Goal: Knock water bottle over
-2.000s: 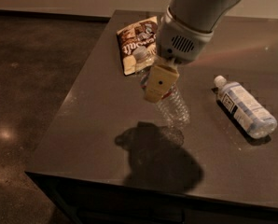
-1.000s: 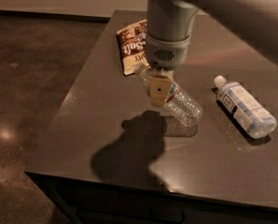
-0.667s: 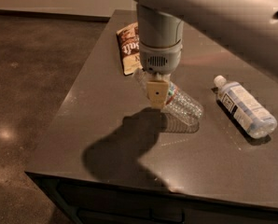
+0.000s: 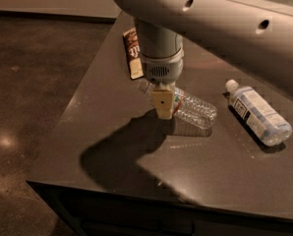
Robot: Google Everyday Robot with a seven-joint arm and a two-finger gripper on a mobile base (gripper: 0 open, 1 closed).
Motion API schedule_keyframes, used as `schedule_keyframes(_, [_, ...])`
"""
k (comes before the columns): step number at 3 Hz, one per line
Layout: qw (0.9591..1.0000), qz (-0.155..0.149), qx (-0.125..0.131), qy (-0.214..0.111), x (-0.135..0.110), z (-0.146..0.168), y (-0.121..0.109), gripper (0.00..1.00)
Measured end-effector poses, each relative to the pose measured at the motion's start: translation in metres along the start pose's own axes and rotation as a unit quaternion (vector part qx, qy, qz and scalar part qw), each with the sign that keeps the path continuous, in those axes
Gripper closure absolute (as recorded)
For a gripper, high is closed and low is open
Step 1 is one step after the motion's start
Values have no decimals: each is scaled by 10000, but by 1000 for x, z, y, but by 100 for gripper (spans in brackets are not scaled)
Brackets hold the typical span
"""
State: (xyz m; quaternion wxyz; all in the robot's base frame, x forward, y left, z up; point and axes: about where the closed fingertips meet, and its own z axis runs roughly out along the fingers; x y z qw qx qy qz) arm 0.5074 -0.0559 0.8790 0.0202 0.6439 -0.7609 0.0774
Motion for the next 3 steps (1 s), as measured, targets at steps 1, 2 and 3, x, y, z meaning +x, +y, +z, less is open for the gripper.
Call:
schedule_keyframes(1, [10000, -77, -52, 6, -3, 6, 4, 0])
schedule_keyframes(2, [9993, -40, -179, -328, -6, 12, 5, 0])
schedule_keyframes(3, [9993, -40, -166, -334, -7, 12, 4, 0])
